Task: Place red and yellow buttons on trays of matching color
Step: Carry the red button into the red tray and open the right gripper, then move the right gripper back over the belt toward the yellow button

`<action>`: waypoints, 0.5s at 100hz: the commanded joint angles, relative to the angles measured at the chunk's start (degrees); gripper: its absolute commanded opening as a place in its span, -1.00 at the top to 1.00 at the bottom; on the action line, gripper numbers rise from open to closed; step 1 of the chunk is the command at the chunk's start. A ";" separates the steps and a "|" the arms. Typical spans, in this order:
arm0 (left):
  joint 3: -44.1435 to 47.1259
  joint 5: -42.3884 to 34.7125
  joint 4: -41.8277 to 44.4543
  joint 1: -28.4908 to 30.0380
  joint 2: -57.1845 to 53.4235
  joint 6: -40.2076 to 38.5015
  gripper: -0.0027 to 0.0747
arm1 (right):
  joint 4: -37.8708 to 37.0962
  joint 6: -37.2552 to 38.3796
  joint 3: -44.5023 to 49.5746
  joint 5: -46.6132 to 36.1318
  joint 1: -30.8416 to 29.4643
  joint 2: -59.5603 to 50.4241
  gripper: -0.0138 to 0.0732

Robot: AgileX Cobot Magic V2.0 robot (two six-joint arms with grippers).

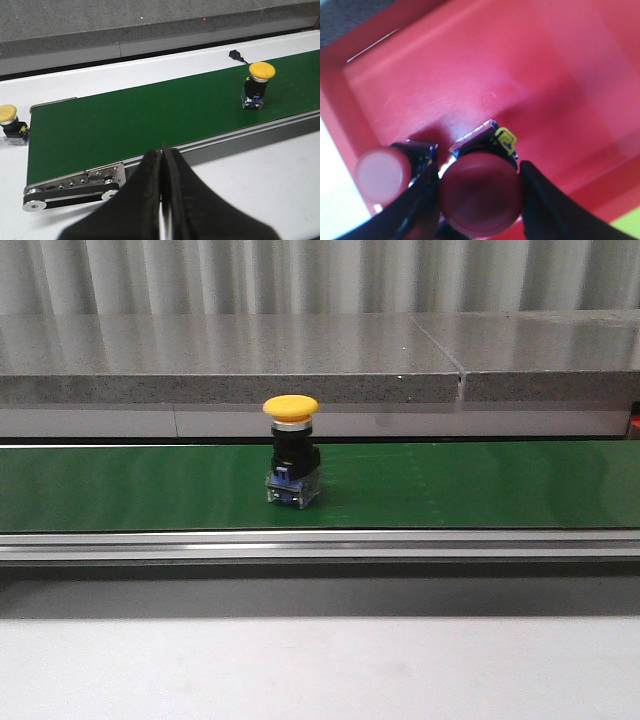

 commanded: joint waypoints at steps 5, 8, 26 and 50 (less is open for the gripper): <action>-1.33 -3.96 -0.49 -0.47 0.62 0.05 0.98 | 1.22 0.09 -2.04 -4.54 -0.43 -0.45 0.36; -1.33 -3.96 -0.49 -0.47 0.62 0.05 0.98 | 1.53 0.09 -2.04 -4.95 -0.43 0.13 0.36; -1.33 -3.96 -0.49 -0.47 0.62 0.05 0.98 | 3.51 0.09 -2.04 -6.53 -0.43 2.34 0.33; -1.33 -3.96 -0.49 -0.47 0.62 0.05 0.98 | 3.89 0.09 -2.04 -7.10 -0.43 2.41 -0.49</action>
